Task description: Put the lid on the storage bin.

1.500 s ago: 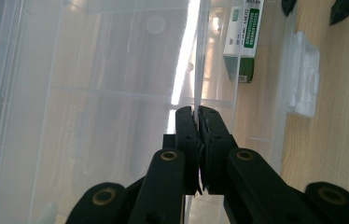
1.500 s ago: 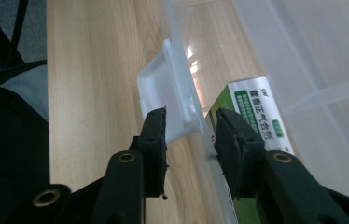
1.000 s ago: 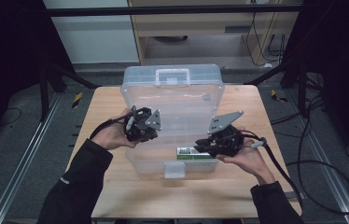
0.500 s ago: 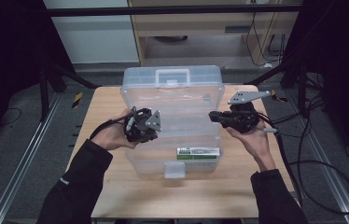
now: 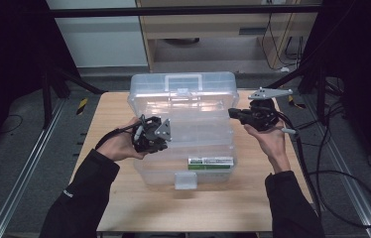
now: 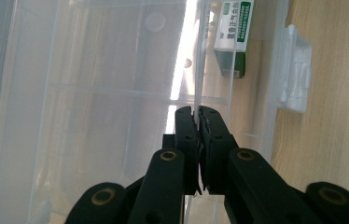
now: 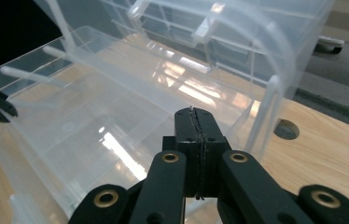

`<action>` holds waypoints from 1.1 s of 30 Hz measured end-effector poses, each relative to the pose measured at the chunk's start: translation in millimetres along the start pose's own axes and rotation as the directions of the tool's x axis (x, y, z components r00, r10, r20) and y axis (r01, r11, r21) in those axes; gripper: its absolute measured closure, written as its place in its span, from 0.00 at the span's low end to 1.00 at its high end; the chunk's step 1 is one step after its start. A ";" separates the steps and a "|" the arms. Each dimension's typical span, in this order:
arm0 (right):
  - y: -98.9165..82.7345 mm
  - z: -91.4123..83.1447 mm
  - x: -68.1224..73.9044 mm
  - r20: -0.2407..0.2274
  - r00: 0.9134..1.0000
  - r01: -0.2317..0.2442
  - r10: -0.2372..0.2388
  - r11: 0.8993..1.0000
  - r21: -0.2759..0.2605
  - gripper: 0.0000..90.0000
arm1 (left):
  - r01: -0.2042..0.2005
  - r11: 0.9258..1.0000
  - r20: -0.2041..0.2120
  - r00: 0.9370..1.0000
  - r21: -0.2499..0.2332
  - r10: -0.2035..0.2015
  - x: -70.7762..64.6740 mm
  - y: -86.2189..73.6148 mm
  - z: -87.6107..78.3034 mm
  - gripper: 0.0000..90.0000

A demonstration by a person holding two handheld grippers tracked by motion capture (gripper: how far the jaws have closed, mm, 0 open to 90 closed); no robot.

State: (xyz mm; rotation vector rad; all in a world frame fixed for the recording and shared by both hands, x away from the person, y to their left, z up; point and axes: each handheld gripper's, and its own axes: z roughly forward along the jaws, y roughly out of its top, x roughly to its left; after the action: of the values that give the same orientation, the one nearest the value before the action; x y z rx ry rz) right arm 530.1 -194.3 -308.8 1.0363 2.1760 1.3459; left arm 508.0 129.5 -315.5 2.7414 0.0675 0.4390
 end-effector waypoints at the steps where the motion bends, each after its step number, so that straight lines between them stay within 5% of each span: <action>1: 0.2 0.3 -1.1 -0.001 1.000 -0.005 0.005 1.000 0.000 1.00 | -0.001 1.000 0.001 1.000 0.000 0.001 -0.3 -0.1 0.2 0.96; 21: -6.1 -3.7 -8.0 0.025 0.999 -0.025 0.025 1.000 0.012 1.00 | 0.000 1.000 -0.001 1.000 0.009 0.000 -6.3 -0.7 2.5 0.93; 26: -8.8 -5.8 -7.3 0.020 1.000 -0.024 0.024 1.000 0.008 1.00 | 0.069 0.997 -0.005 0.998 -0.037 -0.069 -5.6 -4.6 -2.4 0.91; 33: -11.1 -6.2 -5.5 0.018 1.000 -0.022 0.022 1.000 0.010 1.00 | 0.158 0.980 -0.031 0.986 -0.122 -0.163 -5.1 -10.8 -21.5 0.91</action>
State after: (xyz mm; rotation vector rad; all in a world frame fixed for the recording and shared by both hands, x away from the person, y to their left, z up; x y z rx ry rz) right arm 525.4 -205.1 -316.0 1.0746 2.1672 1.3309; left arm 496.6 146.4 -301.8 2.5860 0.2634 0.4393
